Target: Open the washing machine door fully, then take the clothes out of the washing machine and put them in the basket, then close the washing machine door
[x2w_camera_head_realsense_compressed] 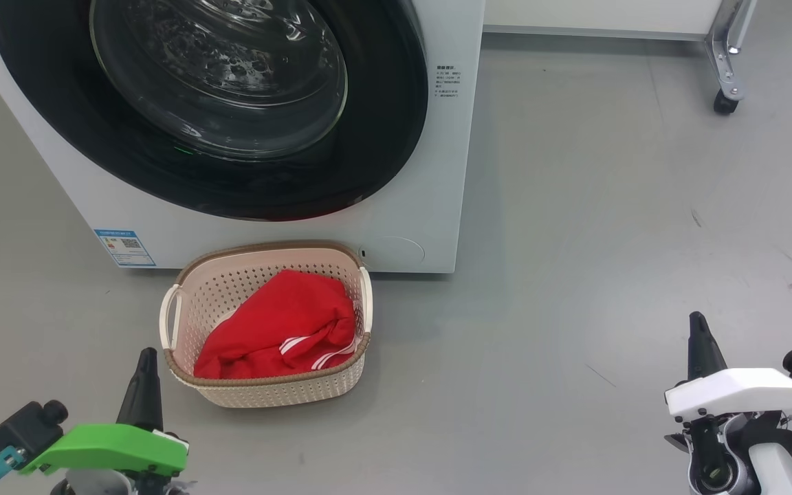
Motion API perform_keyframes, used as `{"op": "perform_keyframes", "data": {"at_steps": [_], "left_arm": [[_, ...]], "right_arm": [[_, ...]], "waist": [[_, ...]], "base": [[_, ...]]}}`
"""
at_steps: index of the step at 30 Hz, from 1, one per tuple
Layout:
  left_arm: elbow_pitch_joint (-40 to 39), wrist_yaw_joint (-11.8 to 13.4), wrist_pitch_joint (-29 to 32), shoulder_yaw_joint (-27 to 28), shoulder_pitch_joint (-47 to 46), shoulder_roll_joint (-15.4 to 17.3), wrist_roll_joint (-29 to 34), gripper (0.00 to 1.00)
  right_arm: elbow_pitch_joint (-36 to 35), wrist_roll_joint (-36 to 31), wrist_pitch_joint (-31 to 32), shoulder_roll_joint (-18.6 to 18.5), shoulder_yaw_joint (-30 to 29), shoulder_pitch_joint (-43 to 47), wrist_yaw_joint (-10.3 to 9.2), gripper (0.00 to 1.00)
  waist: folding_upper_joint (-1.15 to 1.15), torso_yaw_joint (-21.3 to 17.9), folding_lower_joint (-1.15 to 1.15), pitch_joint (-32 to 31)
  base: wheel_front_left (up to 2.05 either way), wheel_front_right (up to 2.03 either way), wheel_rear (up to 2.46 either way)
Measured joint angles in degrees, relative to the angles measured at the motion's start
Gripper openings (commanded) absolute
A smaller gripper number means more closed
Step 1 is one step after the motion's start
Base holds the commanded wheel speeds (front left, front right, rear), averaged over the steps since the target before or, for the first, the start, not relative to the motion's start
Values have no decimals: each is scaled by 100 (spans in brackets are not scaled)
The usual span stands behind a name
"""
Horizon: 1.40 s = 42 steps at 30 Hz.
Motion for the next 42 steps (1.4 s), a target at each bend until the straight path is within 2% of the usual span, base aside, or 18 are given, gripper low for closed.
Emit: {"op": "perform_keyframes", "data": {"at_steps": [42], "left_arm": [[-47,0,802,474,-8,0,-3095,0]], "right_arm": [[32,3222,858,29,-623,-4,303,0]], "waist": [[0,-100,0,-186]], "base": [[0,0,0]]}}
